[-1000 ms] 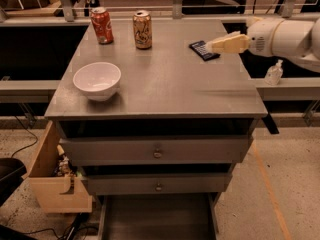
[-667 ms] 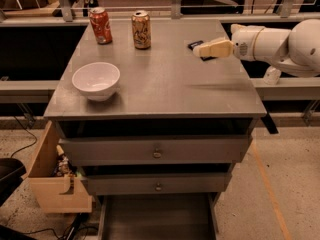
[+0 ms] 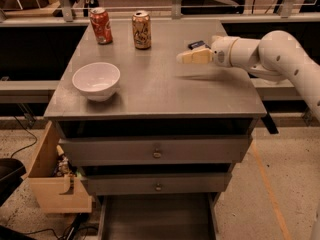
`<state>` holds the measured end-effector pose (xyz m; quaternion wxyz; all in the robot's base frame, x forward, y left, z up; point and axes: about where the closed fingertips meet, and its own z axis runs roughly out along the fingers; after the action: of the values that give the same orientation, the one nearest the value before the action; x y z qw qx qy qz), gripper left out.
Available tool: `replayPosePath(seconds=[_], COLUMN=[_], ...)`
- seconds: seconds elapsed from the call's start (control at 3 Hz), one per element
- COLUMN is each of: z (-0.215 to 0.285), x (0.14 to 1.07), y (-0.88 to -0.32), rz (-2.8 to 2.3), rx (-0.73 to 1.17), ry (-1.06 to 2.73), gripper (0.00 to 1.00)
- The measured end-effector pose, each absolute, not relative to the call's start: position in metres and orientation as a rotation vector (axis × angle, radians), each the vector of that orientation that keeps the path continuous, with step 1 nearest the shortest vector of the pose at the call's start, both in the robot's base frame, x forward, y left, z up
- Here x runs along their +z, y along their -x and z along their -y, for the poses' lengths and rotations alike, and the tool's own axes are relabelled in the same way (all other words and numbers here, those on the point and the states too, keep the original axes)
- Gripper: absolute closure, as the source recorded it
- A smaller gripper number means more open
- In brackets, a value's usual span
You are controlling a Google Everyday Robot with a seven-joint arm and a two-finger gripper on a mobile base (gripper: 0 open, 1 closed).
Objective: Place rxbar blueberry into bottom drawer
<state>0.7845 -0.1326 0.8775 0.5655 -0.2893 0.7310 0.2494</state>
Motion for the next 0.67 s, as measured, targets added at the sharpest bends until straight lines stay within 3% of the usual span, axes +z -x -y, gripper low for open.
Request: replayPosePath(seconds=[0.67], z=[0.163], x=[0.867], y=[-0.815], rz=[-1.770], rx=[0.468], ry=[0.708], gripper=[0.00])
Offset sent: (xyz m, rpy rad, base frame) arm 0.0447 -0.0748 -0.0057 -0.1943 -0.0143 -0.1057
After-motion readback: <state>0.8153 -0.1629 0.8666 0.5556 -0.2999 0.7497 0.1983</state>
